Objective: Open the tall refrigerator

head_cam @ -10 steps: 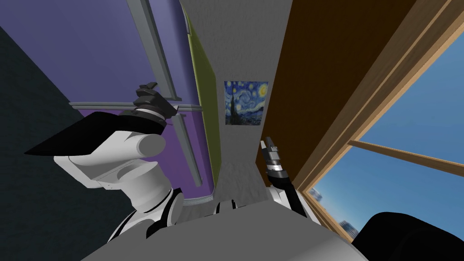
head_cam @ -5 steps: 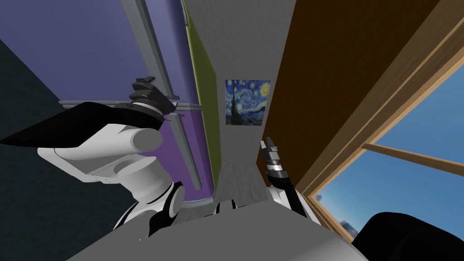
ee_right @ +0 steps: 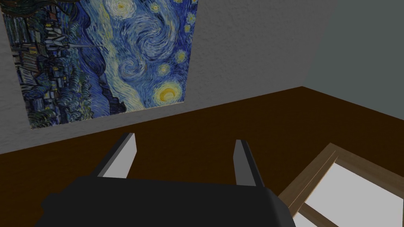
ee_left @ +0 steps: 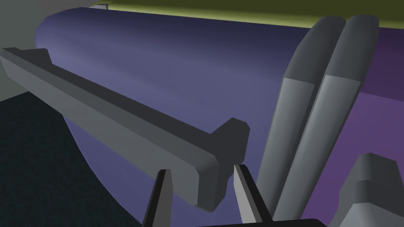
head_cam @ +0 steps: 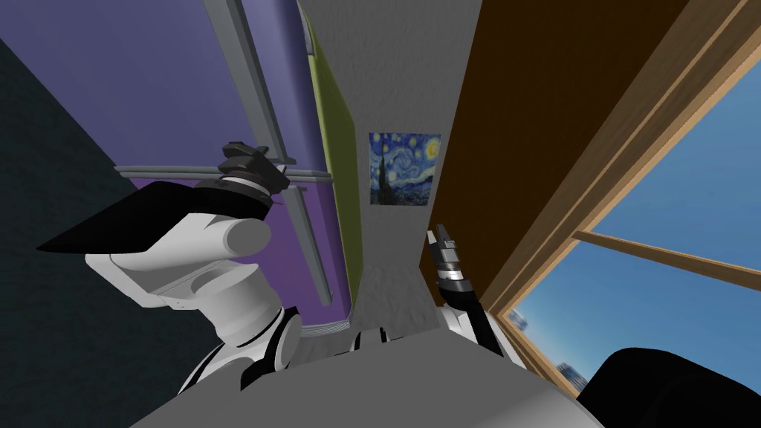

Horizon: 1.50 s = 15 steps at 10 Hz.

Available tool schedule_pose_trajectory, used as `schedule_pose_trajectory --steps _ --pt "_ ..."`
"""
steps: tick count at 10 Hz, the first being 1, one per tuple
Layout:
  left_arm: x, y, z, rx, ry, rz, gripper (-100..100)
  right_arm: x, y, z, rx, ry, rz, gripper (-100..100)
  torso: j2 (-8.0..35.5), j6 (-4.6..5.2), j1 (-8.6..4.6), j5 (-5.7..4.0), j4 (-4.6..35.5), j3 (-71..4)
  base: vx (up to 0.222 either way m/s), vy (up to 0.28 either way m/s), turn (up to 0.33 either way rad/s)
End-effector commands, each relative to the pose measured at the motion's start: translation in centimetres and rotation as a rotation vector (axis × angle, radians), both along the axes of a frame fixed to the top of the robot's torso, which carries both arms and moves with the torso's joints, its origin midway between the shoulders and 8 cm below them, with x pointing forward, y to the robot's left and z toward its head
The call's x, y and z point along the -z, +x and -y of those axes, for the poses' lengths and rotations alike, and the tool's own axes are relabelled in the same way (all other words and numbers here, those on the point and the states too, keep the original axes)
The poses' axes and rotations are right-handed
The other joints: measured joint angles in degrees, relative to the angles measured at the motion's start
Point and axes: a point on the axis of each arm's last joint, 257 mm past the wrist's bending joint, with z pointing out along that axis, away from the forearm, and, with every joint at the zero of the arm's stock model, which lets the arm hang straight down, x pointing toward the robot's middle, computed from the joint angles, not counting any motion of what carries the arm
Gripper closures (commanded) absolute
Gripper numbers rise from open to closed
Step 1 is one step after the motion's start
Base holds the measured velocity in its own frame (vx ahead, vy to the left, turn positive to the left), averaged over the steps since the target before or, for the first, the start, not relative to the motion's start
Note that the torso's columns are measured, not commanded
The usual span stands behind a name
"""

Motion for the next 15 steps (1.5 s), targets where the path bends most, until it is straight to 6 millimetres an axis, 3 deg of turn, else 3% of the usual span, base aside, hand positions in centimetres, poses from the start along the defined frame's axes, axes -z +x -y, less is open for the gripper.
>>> schedule_pose_trajectory --steps 1,4,5,7,9,10,12,14,15 --pt "0.2 0.4 -0.7 0.014 0.027 -0.009 100 0.0 0.0 0.0 0.000 0.000 0.000 0 0.0 -0.37 0.59 0.24 0.1 -0.1 -0.003 0.006 0.248" --pt "0.2 0.4 0.9 0.095 0.020 -0.005 100 0.0 0.0 0.0 0.000 0.000 0.000 0 0.0 -0.18 0.66 0.27 0.1 -0.1 0.005 0.008 -0.008" --pt "0.5 0.7 -0.7 0.064 0.046 -0.016 100 0.0 0.0 0.0 0.000 0.000 0.000 0 0.0 -0.15 0.51 0.22 0.1 -0.1 -0.005 0.017 0.296" --pt "0.4 0.6 0.4 0.121 0.043 -0.013 100 0.0 0.0 0.0 0.000 0.000 0.000 0 0.0 -0.52 1.35 0.55 0.3 -0.2 0.006 0.003 0.123" --pt "0.4 0.5 1.6 0.186 0.035 -0.010 100 0.0 0.0 0.0 0.000 0.000 0.000 0 -0.1 -0.33 1.11 0.42 0.2 -0.2 0.000 0.014 0.001" --pt "0.6 0.7 -0.1 0.151 0.059 -0.020 100 0.0 0.0 0.0 0.000 0.000 0.000 0 -0.1 -0.28 0.88 0.35 0.1 -0.2 0.005 0.034 0.320" --pt "0.5 0.5 1.3 0.227 0.053 -0.016 100 0.0 0.0 0.0 0.000 0.000 0.000 0 -0.2 -0.50 1.34 0.53 0.3 -0.4 0.005 0.003 0.128" --pt "0.5 0.3 2.3 0.285 0.045 -0.013 100 0.0 0.0 0.0 0.000 0.000 0.000 0 -0.2 -0.26 0.90 0.31 0.2 -0.4 0.009 0.009 -0.011" --pt "0.6 0.4 0.6 0.253 0.067 -0.022 100 0.0 0.0 0.0 0.000 0.000 0.000 0 -0.2 -0.23 0.75 0.26 0.1 -0.3 0.019 0.026 0.271"
